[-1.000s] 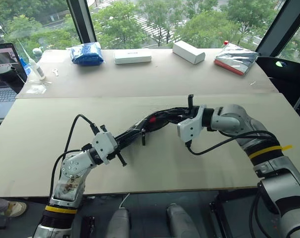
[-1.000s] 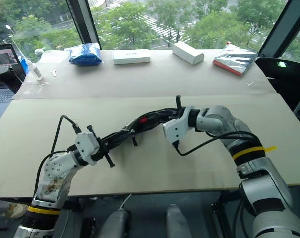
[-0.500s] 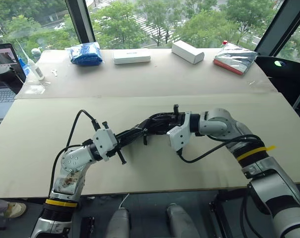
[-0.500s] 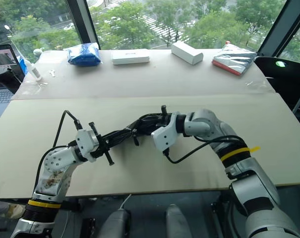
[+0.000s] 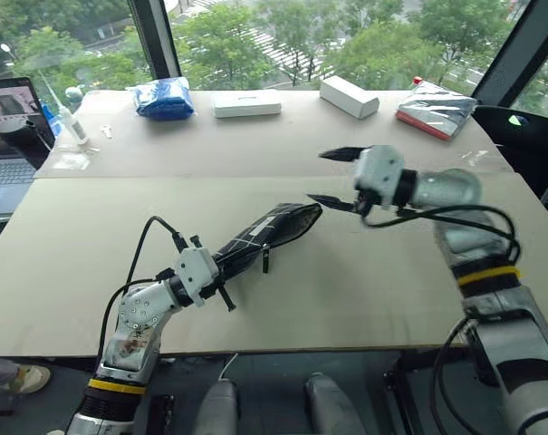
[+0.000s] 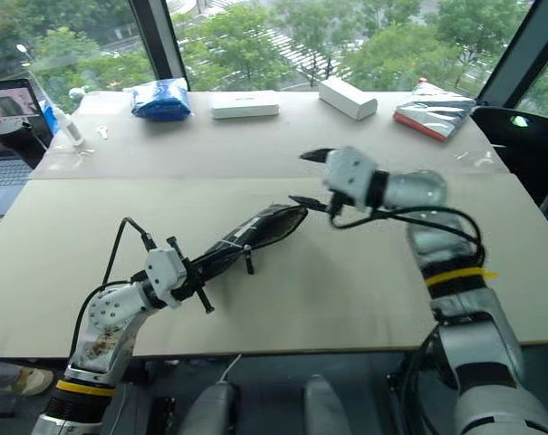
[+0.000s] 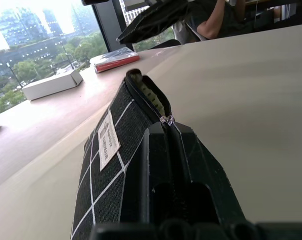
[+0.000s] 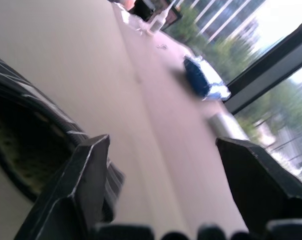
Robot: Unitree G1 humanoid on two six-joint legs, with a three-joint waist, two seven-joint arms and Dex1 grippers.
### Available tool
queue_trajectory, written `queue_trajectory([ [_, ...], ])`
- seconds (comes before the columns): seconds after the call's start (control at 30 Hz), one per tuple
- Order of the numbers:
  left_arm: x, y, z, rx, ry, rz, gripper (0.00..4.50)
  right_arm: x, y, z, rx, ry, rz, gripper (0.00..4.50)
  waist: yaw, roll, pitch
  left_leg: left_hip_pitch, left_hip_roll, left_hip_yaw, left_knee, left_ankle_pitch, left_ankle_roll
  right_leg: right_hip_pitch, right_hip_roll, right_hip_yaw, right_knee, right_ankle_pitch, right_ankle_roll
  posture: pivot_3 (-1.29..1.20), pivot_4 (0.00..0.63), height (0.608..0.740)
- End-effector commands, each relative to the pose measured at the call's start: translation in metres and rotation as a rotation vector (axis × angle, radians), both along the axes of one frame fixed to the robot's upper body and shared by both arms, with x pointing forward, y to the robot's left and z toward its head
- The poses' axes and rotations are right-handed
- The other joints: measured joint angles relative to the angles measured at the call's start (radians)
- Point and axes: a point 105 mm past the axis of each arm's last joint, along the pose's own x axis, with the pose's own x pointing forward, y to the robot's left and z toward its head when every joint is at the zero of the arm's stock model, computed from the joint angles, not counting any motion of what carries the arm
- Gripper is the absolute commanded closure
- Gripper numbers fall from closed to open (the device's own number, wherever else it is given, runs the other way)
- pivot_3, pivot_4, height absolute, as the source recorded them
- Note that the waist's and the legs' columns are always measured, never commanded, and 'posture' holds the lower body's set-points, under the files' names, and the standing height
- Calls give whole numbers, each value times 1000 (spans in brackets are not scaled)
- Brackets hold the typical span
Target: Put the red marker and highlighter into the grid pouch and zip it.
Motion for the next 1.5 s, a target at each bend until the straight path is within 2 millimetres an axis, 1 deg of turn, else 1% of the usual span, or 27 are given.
queue_trajectory([
  [0.03,-3,-3,11,-13,-46,-8,4500,-48,3,0,53,284,188,750,1,0,0,1,0,0,0,0,0,1,0,0,0,0,0,0,150,740],
  [0.1,-3,-2,11,-12,-46,-7,4500,-67,7,-15,53,399,224,750,0,0,0,4,0,0,0,0,1,4,1,0,0,0,0,0,150,740],
  [0.17,-3,-3,12,-12,-46,-7,4500,-77,17,-27,71,474,225,750,-5,0,0,6,1,1,0,-1,1,5,2,0,0,-1,0,0,150,740],
  [0.2,-3,-3,12,-13,-45,-8,4500,-79,24,-37,64,481,207,750,-7,0,0,6,1,1,0,-1,1,5,2,1,0,-1,0,0,150,740],
  [0.23,-3,-3,12,-13,-45,-10,4500,-77,31,-48,52,473,172,750,-8,0,0,6,1,1,0,-1,1,5,2,1,0,-2,1,0,150,740],
  [0.27,-3,-3,12,-12,-45,-10,4500,-76,36,-55,44,464,147,750,-8,0,0,6,1,1,0,-1,1,5,2,1,0,-2,3,0,150,740],
  [0.33,-3,-4,12,-11,-45,-15,4500,-58,49,-69,70,448,21,750,-7,0,0,6,1,1,0,0,1,4,2,1,0,-3,4,0,150,740],
  [0.43,-2,-4,13,-6,-46,-21,4500,-38,68,-83,96,449,-108,750,-4,0,0,5,1,1,1,0,1,4,2,1,1,-3,3,0,150,740],
  [0.5,-1,-4,13,-5,-47,-24,4500,-31,78,-85,105,449,-149,750,-2,0,0,5,1,1,2,0,1,4,2,1,1,-1,1,0,150,740],
  [0.6,0,-4,13,-2,-47,-25,4500,-27,91,-83,137,471,-166,750,2,0,0,4,0,1,2,0,1,4,1,0,0,-1,1,0,150,740],
  [0.7,2,-4,12,1,-48,-25,4500,-28,100,-78,169,493,-155,750,1,0,0,4,1,1,2,0,1,4,1,0,0,-1,1,0,150,740],
  [0.77,3,-3,11,3,-47,-21,4500,-37,105,-73,180,516,-104,750,0,0,0,4,1,0,2,0,1,4,2,0,0,-1,1,0,150,740],
  [0.87,6,0,10,7,-46,-14,4500,-40,105,-72,176,536,-85,1480,0,0,0,4,1,0,2,0,1,4,2,0,0,-1,1,0,150,740],
  [1.0,8,2,11,8,-45,-8,4500,-41,101,-70,172,539,-72,2890,0,0,0,4,1,0,2,0,1,4,2,0,0,-1,1,0,150,740],
  [1.07,9,3,11,10,-44,-4,4500,-40,100,-69,175,538,-72,3503,-1,0,0,4,1,0,2,0,1,4,2,0,0,-1,1,0,150,740],
  [1.13,9,4,11,11,-44,-1,4500,-40,99,-68,177,536,-69,4245,-2,0,0,4,1,0,2,0,1,4,2,0,0,-1,1,0,150,740],
  [1.17,9,4,11,12,-45,0,4500,-40,99,-67,177,535,-67,4492,-2,0,0,4,1,0,2,0,1,4,2,0,0,-1,1,0,150,740],
  [1.5,8,6,10,11,-46,9,4500,-41,98,-66,185,546,-53,4492,-2,0,0,4,1,0,2,0,1,4,2,0,0,-1,1,0,150,740],
])
